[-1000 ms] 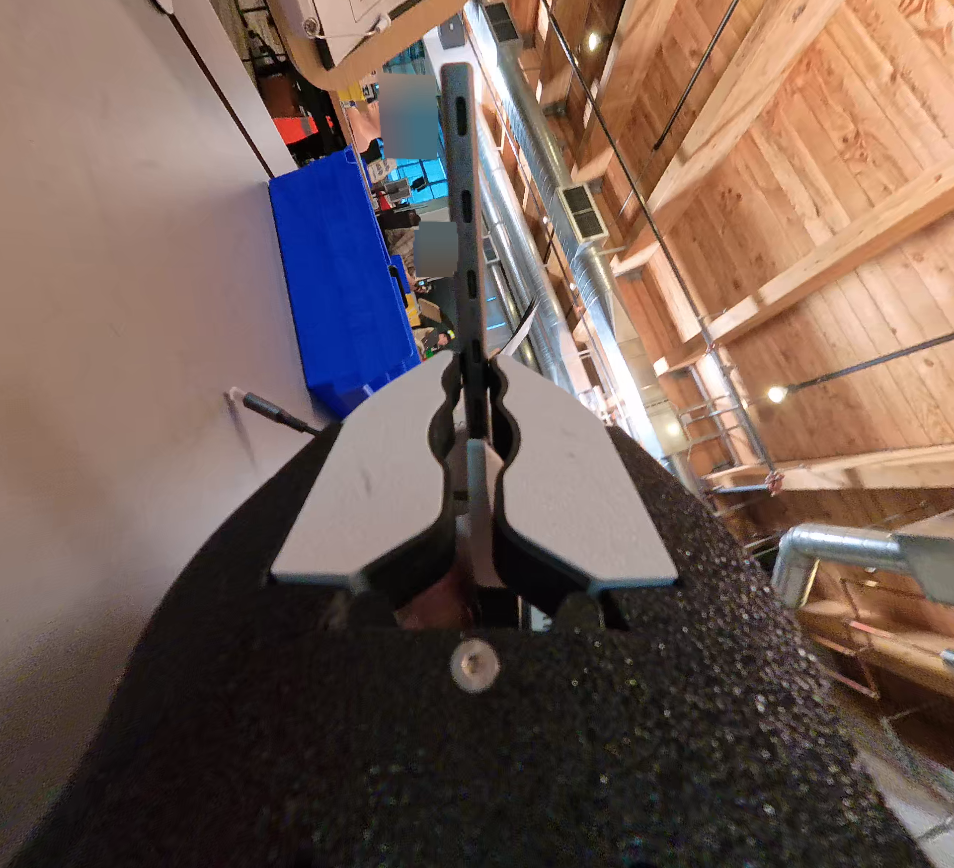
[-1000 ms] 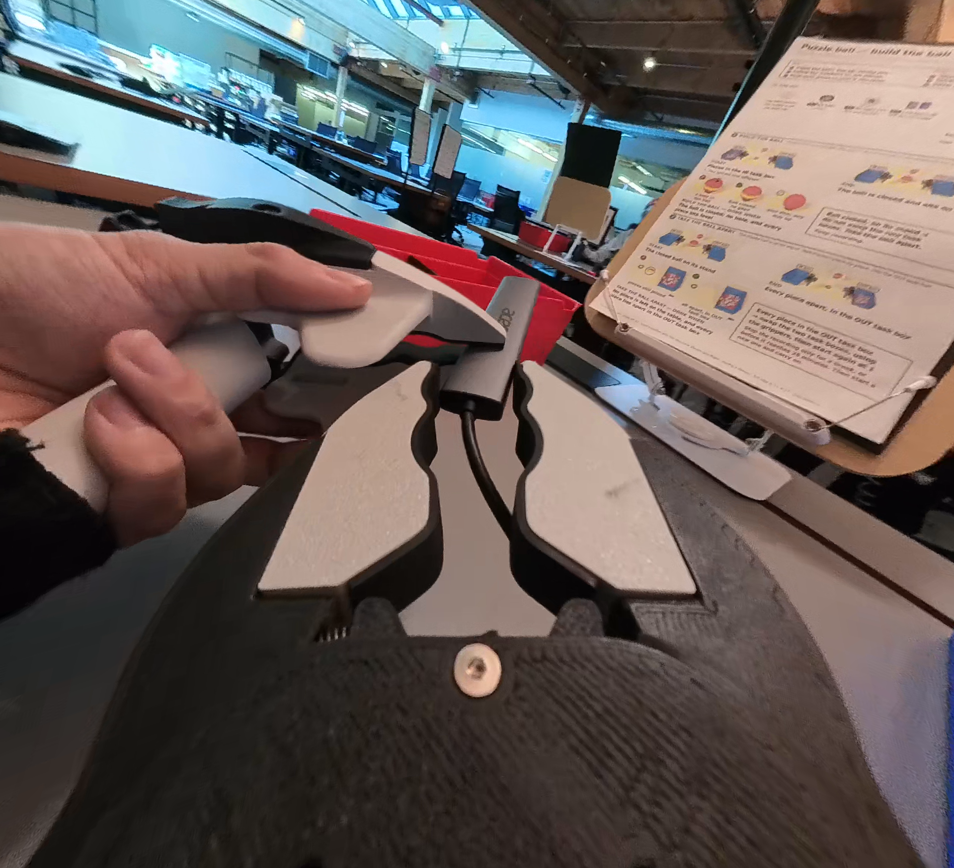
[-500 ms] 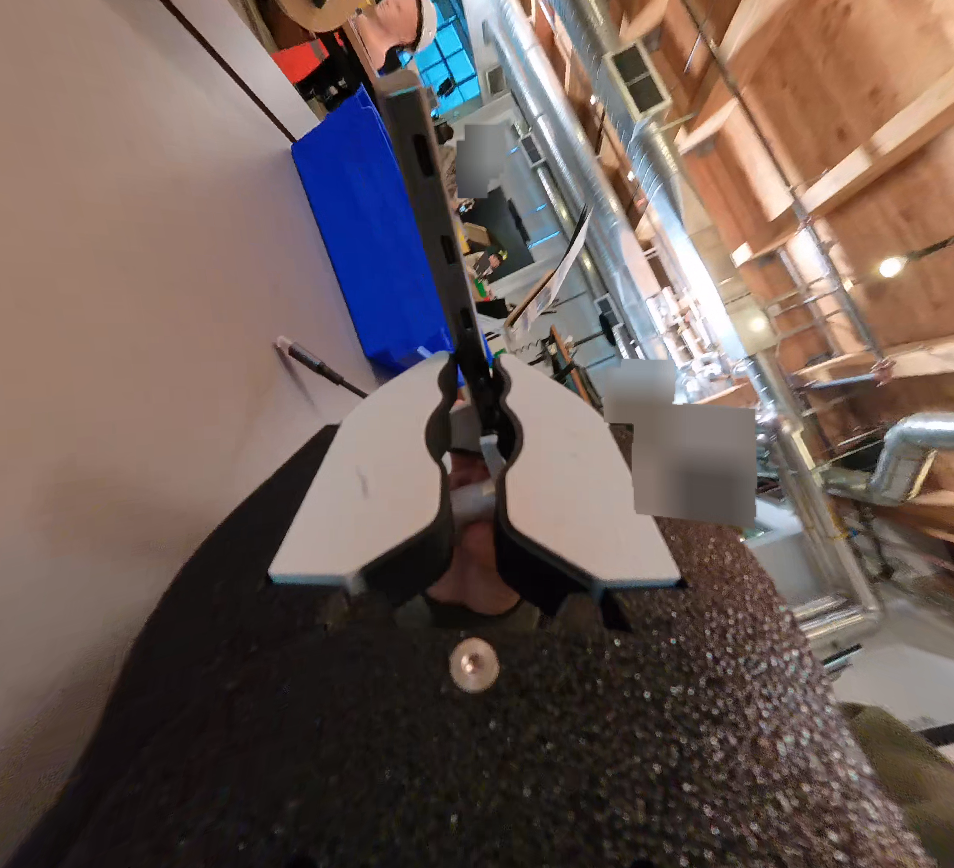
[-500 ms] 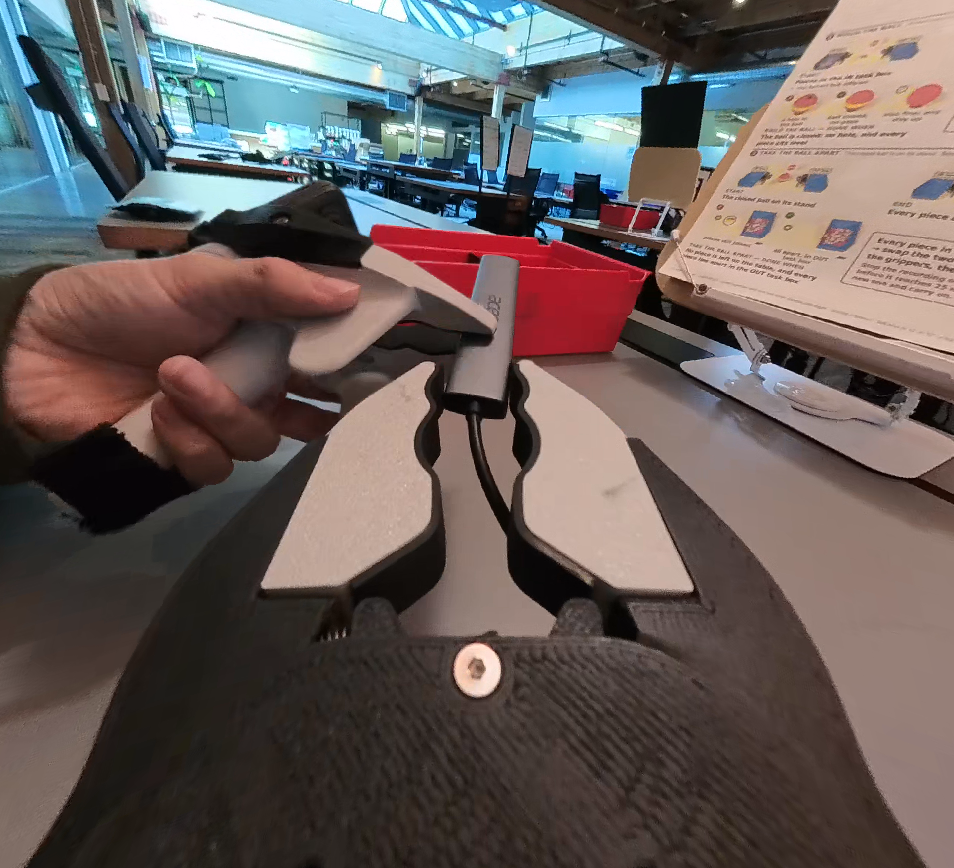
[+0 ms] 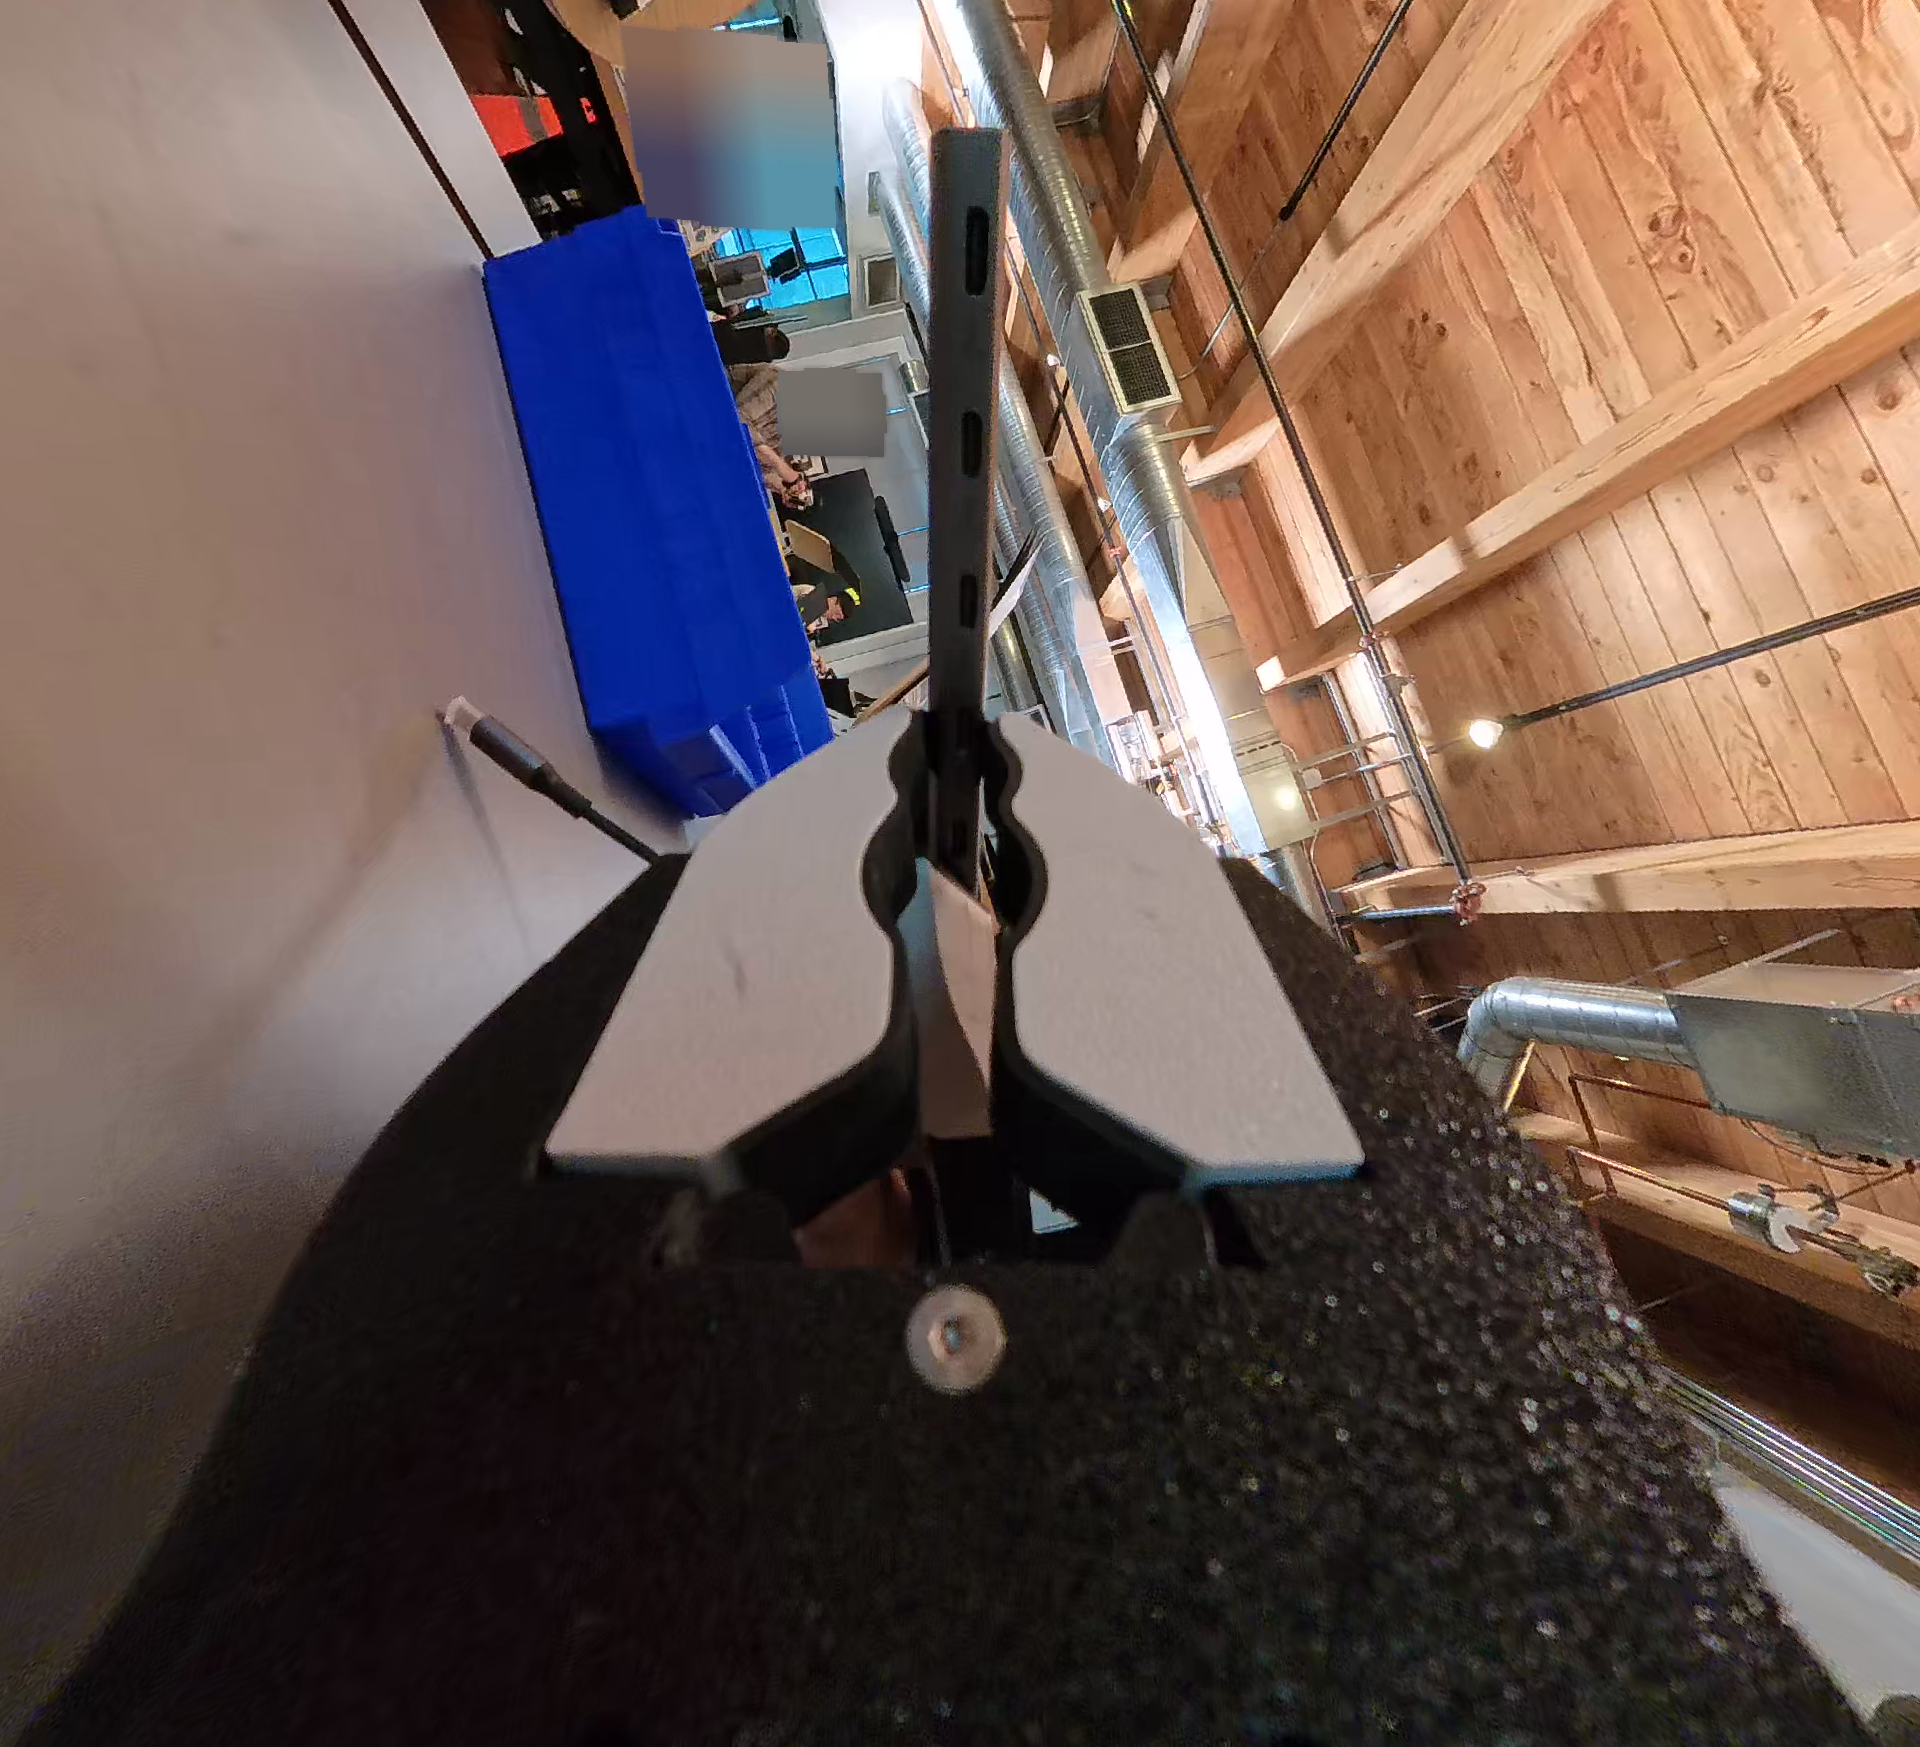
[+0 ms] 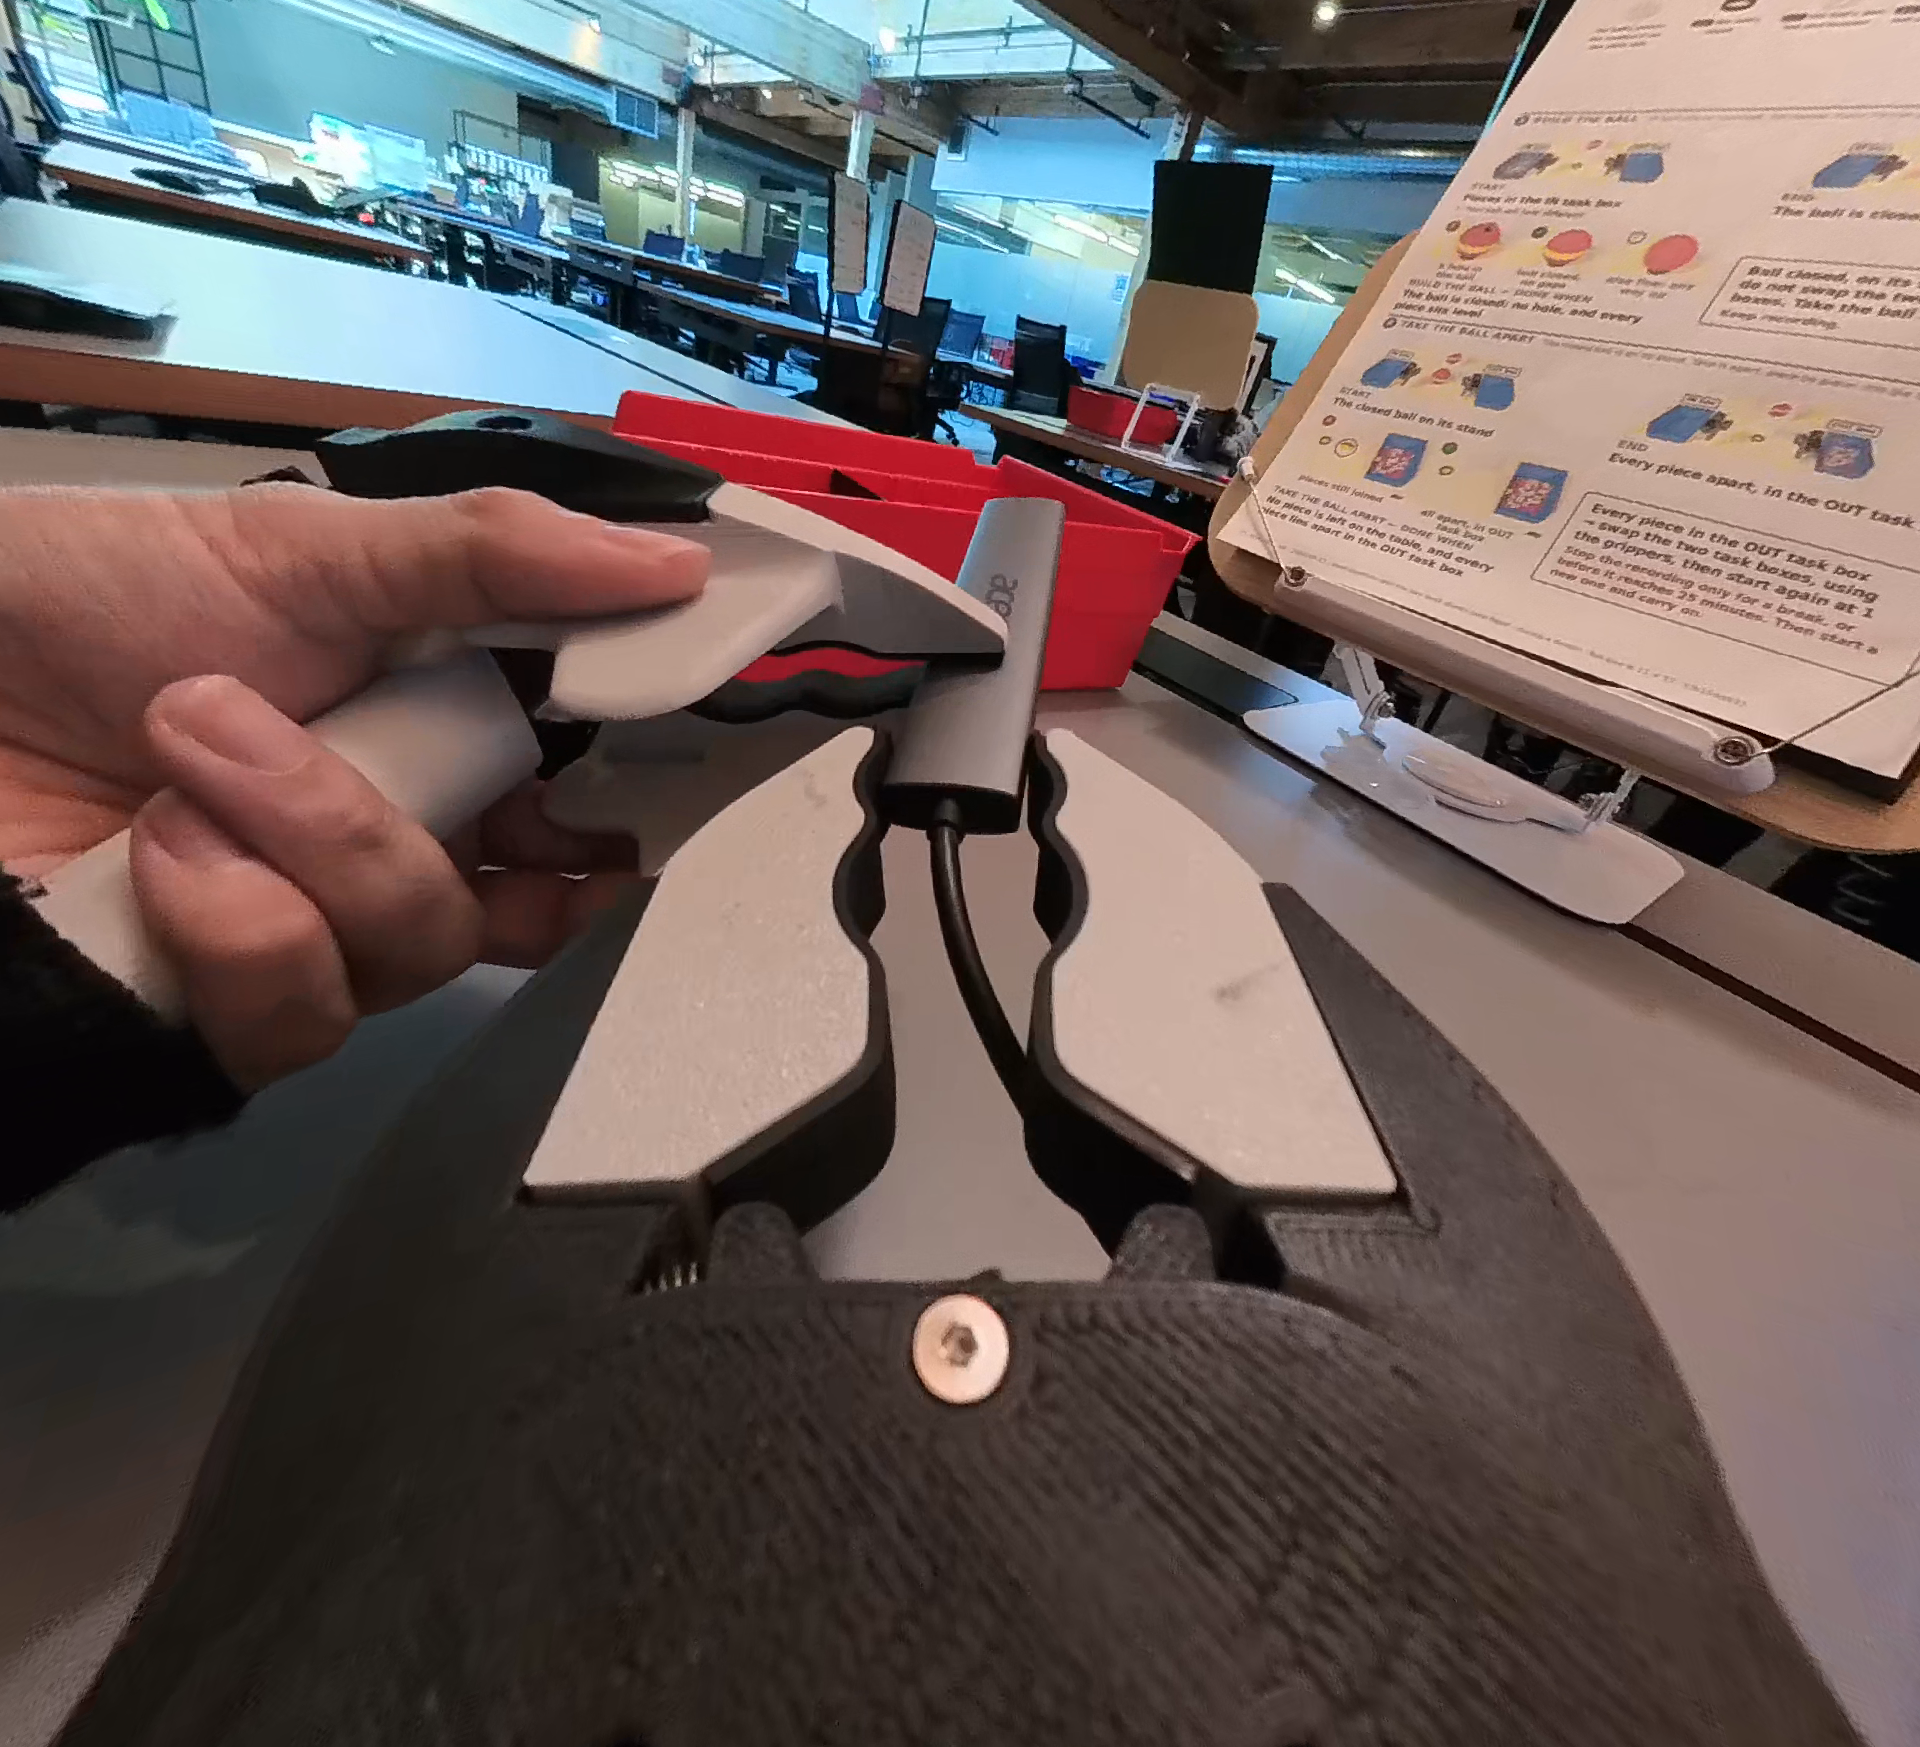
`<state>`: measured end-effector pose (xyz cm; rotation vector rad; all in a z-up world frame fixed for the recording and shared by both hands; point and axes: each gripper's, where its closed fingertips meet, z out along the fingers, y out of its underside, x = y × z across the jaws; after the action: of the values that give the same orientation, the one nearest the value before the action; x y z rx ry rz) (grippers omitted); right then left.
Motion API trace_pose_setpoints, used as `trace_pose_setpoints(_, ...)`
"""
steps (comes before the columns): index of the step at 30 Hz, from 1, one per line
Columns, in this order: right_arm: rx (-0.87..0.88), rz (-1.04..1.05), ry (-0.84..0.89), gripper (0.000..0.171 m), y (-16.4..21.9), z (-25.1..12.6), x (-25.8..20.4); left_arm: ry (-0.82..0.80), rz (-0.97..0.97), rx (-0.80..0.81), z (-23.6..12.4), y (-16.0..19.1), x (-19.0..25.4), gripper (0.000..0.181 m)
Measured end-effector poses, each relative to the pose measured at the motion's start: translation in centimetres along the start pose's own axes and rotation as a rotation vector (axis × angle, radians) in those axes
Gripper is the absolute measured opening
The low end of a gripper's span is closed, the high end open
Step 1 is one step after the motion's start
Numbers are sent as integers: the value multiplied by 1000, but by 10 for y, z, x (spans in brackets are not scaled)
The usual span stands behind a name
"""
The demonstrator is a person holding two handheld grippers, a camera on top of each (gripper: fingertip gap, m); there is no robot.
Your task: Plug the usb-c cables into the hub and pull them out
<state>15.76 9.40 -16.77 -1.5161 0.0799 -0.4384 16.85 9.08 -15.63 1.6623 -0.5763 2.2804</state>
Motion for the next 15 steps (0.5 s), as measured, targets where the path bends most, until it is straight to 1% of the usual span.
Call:
trace_pose_setpoints(5,-3,23,-19,24,0,0,0,-3,4,-14,0,0,-1,9)
trace_pose_setpoints(9,-5,35,-27,24,1,0,0,-48,141,-75,-1,-3,-1,10)
trace_pose_setpoints(13,20,64,1,24,-1,-3,11,-117,286,-20,-9,-23,-2,11)
trace_pose_setpoints(15,3,95,34,24,2,-4,21,-152,343,2,-15,-33,-4,10)
